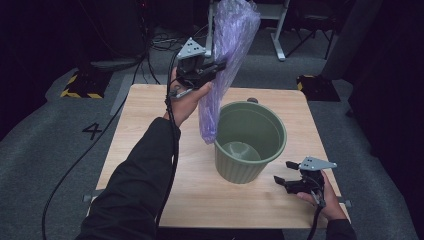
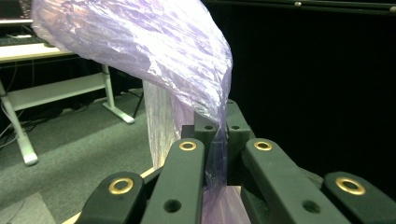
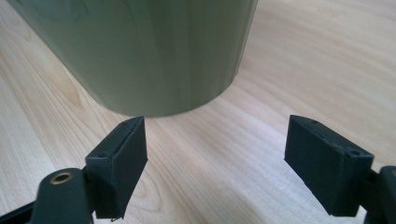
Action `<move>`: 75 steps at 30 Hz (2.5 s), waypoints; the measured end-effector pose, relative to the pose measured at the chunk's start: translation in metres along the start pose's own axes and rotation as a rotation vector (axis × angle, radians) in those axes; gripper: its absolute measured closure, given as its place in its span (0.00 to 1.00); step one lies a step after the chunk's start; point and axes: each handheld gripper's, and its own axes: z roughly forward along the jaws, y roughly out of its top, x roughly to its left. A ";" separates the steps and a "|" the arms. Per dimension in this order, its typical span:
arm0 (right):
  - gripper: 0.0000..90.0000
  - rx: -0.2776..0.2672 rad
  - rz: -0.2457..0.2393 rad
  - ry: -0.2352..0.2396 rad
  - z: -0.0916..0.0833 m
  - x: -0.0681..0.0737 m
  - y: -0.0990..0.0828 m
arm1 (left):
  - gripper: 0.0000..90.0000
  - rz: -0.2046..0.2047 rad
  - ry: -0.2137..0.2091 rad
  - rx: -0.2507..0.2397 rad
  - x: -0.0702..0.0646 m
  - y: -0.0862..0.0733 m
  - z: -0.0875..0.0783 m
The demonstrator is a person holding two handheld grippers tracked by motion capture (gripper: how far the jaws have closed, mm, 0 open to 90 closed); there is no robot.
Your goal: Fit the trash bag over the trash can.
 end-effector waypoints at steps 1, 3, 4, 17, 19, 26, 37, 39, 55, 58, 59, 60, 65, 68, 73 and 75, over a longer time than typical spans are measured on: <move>0.25 -0.027 -0.001 -0.011 -0.007 0.000 0.004 | 0.98 -0.006 -0.008 0.003 -0.002 -0.001 0.004; 0.25 -0.047 -0.001 -0.016 -0.012 0.001 0.007 | 0.98 -0.002 -0.011 0.006 -0.003 -0.001 0.006; 0.25 -0.072 0.001 -0.023 -0.018 0.001 0.011 | 0.98 -0.004 -0.014 0.007 -0.005 -0.001 0.007; 0.27 -0.281 -0.044 -0.091 -0.081 0.035 0.076 | 0.98 0.025 -0.050 0.038 -0.020 -0.002 0.020; 0.27 -0.304 -0.069 -0.082 -0.083 0.045 0.091 | 0.98 0.026 -0.052 0.040 -0.022 -0.003 0.021; 0.27 -0.292 -0.117 -0.045 -0.071 0.076 0.138 | 0.98 0.027 -0.075 0.051 -0.028 -0.010 0.023; 0.27 -0.229 -0.067 0.017 -0.023 0.114 0.190 | 0.98 0.077 -0.113 0.079 -0.048 -0.018 0.015; 0.28 -0.219 -0.056 0.017 -0.014 0.118 0.194 | 0.98 0.098 -0.114 0.092 -0.053 -0.017 0.014; 0.73 -0.272 0.103 -0.034 0.010 0.121 0.202 | 0.99 0.159 -0.185 0.135 -0.086 -0.028 0.007; 0.90 -0.296 0.109 -0.046 0.009 0.118 0.200 | 0.99 0.167 -0.195 0.137 -0.088 -0.028 0.005; 0.95 -0.304 0.108 -0.044 0.008 0.117 0.199 | 0.99 0.171 -0.194 0.134 -0.089 -0.028 0.004; 0.98 -0.312 0.107 -0.041 0.007 0.116 0.198 | 0.99 0.172 -0.194 0.134 -0.090 -0.028 0.004; 1.00 -0.313 0.091 -0.062 0.002 0.111 0.194 | 0.99 0.190 -0.209 0.144 -0.090 -0.027 0.001; 1.00 -0.316 0.097 -0.096 -0.003 0.103 0.191 | 0.98 0.199 -0.211 0.143 -0.089 -0.026 -0.002; 1.00 -0.335 0.101 -0.156 -0.012 0.090 0.191 | 0.98 0.210 -0.212 0.162 -0.085 -0.022 -0.001; 1.00 -0.340 0.093 -0.180 -0.015 0.086 0.192 | 0.98 0.220 -0.203 0.174 -0.083 -0.022 0.002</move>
